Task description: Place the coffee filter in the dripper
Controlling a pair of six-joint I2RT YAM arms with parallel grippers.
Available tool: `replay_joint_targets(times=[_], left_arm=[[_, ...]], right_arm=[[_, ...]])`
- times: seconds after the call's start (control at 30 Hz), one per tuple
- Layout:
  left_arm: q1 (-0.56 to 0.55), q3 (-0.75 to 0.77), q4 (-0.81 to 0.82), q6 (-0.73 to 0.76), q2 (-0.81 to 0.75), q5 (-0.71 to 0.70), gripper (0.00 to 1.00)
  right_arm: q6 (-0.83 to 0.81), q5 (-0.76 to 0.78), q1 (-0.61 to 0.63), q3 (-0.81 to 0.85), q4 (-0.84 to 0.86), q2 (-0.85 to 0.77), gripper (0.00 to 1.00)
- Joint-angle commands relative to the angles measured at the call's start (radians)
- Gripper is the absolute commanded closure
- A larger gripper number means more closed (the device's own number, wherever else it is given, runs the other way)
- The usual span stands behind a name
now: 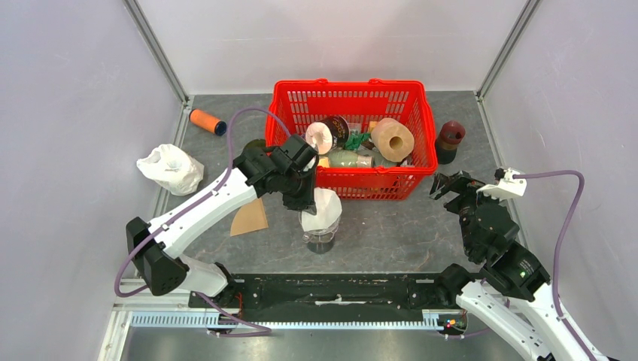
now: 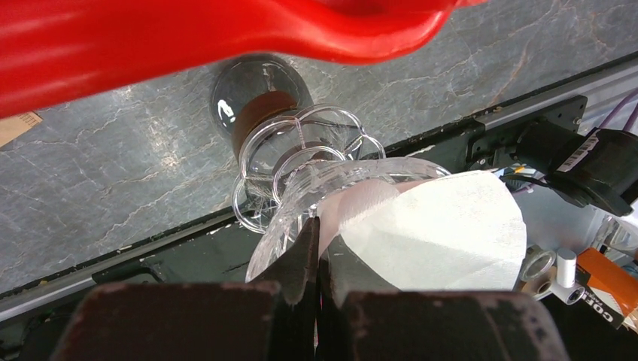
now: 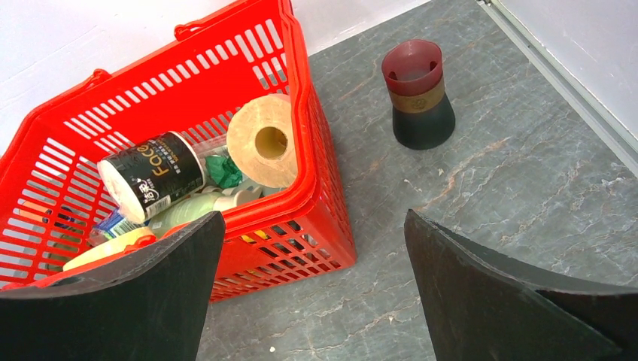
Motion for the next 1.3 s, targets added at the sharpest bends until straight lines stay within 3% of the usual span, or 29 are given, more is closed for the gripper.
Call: replay_joint_targets(times=[0.0,0.23,0.5,0.77,0.97,1.1,1.27], left_arm=[[0.0,-0.02,0.035,0.042,-0.027,0.006,0.96],[0.0,-0.016,0.011,0.059,-0.024,0.008,0.82],[0.0,0.032,-0.019,0.083,-0.061,-0.049,0.52],[0.0,0.077,-0.025,0.109,-0.095,-0.015,0.43],[0.0,0.164,-0.141,0.12,-0.101,-0.184,0.29],[0.0,0.264,-0.195,0.126,-0.102,-0.26,0.27],[-0.001,0.296,-0.142,0.134,-0.102,-0.187,0.29]], right_arm=[[-0.013,0.022,0.0,-0.001,0.018,-0.009,0.03],[-0.009,0.018,0.0,-0.001,0.017,-0.007,0.03],[-0.01,0.016,0.001,0.0,0.016,-0.011,0.03],[-0.01,0.018,0.0,0.002,0.015,-0.008,0.03],[-0.012,0.017,0.0,0.005,0.015,-0.01,0.03],[-0.015,0.018,0.0,0.005,0.014,-0.016,0.03],[-0.015,0.033,0.0,0.002,0.008,-0.03,0.03]])
